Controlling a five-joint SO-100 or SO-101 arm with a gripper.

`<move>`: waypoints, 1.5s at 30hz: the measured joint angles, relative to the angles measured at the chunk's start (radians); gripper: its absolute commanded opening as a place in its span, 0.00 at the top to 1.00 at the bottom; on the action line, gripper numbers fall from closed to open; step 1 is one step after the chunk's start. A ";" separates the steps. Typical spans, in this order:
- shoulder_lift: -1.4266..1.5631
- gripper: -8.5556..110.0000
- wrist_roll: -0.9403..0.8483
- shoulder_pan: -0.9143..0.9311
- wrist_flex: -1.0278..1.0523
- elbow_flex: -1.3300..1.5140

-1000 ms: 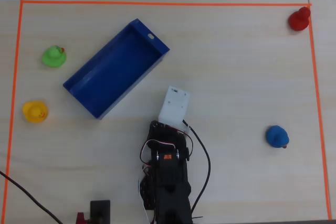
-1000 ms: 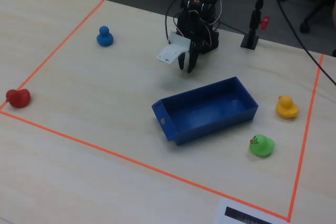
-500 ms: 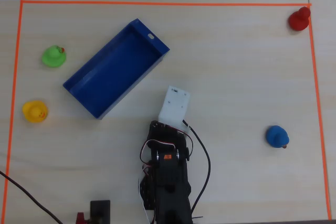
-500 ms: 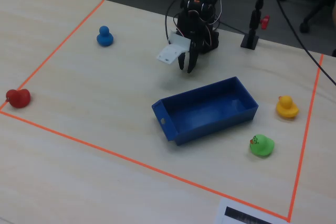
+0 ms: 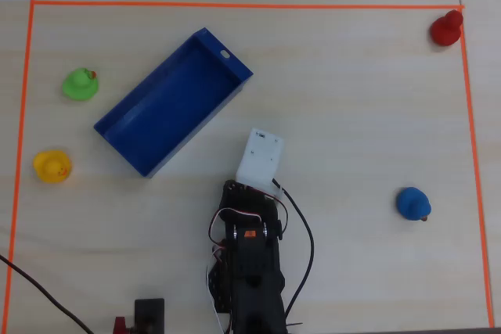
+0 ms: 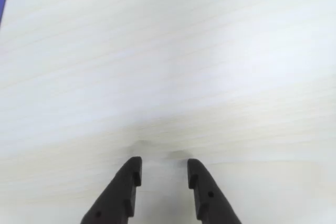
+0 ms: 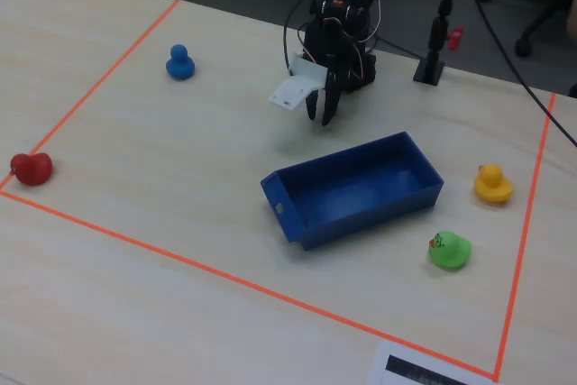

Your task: Grasp yellow duck and put it into box.

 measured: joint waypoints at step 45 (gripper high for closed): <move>-0.221 0.66 -0.014 -0.015 0.046 -0.287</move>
